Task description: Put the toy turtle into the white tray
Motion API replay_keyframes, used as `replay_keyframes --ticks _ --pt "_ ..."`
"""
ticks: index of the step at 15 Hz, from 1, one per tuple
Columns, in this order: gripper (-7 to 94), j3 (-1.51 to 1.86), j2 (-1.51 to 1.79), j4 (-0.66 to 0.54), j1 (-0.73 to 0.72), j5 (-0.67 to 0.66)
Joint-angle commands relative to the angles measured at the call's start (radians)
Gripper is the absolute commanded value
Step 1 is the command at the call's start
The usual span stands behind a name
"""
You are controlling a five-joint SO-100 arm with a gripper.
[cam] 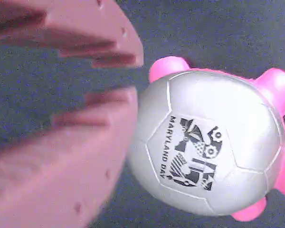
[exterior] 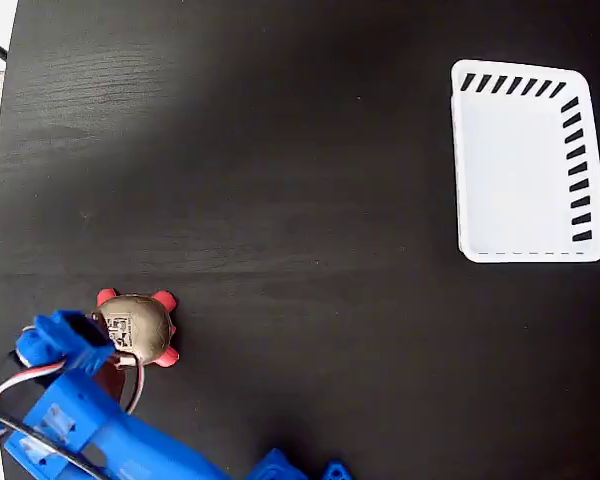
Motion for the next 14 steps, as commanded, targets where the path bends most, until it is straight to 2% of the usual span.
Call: replay_keyframes --ticks 1,2,4,6,7,14 --pt "22 -0.052 0.023 0.011 -0.018 0.017" --pt "32 -0.051 0.023 0.011 -0.023 0.006" --pt "44 -0.035 0.029 0.011 -0.025 -0.017" --pt "45 -0.034 0.003 0.011 -0.028 -0.011" --pt "50 -0.032 -0.017 0.011 -0.035 -0.003" --pt "51 0.005 -0.080 -0.015 -0.006 -0.025"
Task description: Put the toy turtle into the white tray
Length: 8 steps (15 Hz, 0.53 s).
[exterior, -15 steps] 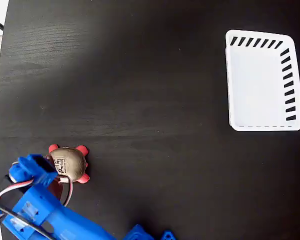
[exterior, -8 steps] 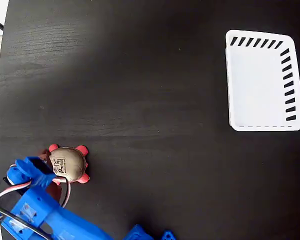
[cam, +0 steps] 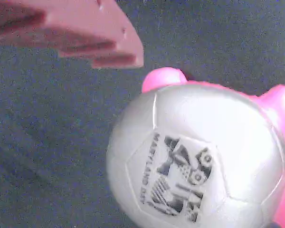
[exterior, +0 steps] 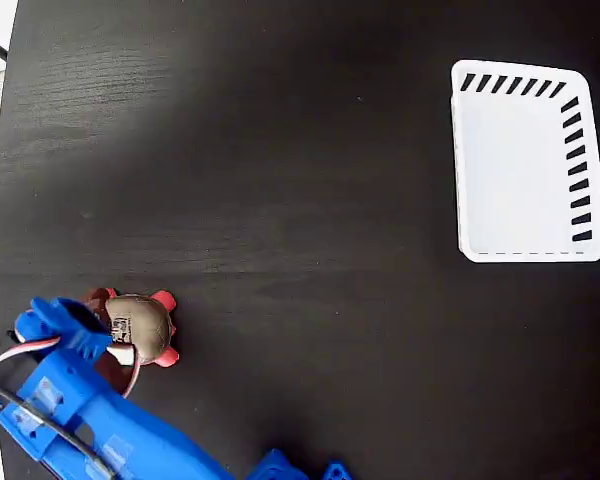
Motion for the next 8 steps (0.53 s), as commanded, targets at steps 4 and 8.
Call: replay_keyframes --ticks 4,8 --pt "59 0.083 0.012 -0.075 -0.005 0.000" --pt "59 0.141 0.012 -0.124 -0.011 0.029"
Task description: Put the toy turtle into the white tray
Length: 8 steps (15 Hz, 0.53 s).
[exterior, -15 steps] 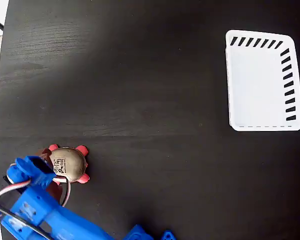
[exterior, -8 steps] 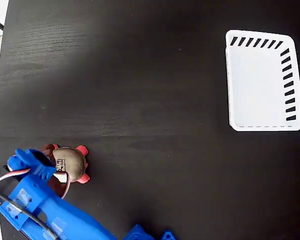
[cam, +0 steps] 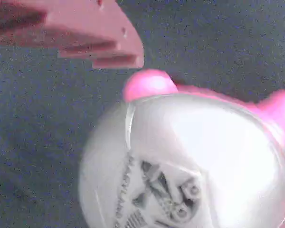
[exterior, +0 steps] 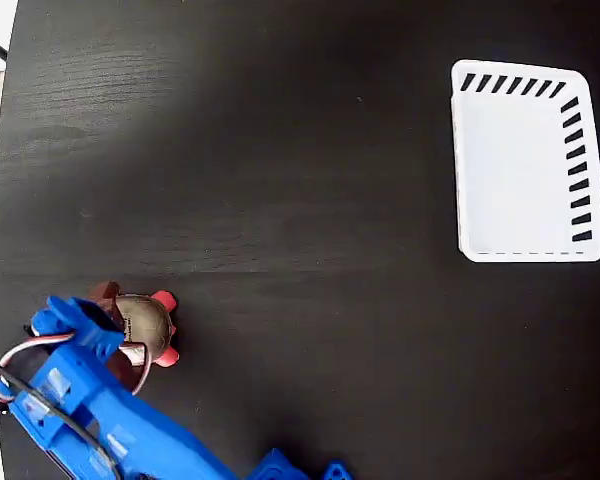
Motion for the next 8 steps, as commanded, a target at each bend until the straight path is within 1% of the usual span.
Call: replay_keyframes --ticks 1,3,8 --pt "59 0.017 0.031 0.008 -0.020 0.025" --pt "59 0.034 0.031 -0.018 -0.021 0.038" --pt "59 0.123 0.026 -0.127 -0.048 0.089"
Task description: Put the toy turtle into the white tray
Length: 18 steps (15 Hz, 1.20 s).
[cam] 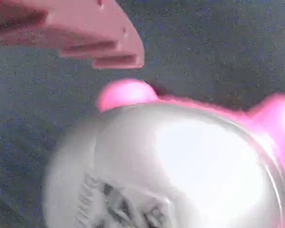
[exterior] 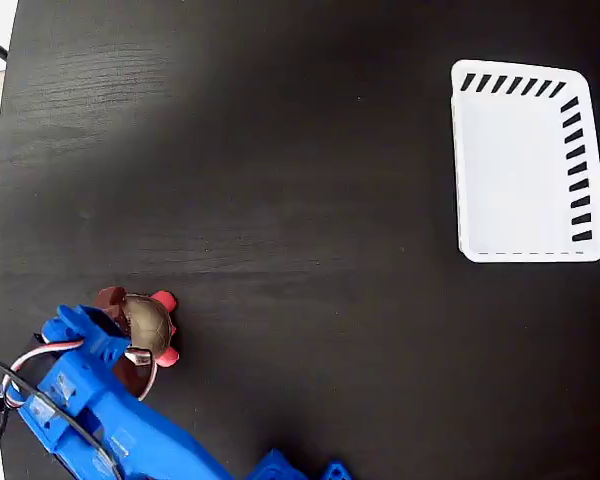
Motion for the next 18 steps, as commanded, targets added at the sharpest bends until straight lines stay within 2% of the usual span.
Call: replay_keyframes --ticks 1,10,12,14,18 --pt "59 0.011 0.023 -0.017 -0.021 0.025" --pt "59 0.034 0.002 -0.067 -0.015 0.046" --pt "53 0.048 -0.006 -0.098 -0.009 0.048" --pt "42 0.052 -0.014 -0.112 -0.008 0.052" --pt "7 0.052 -0.014 -0.118 0.005 0.061"
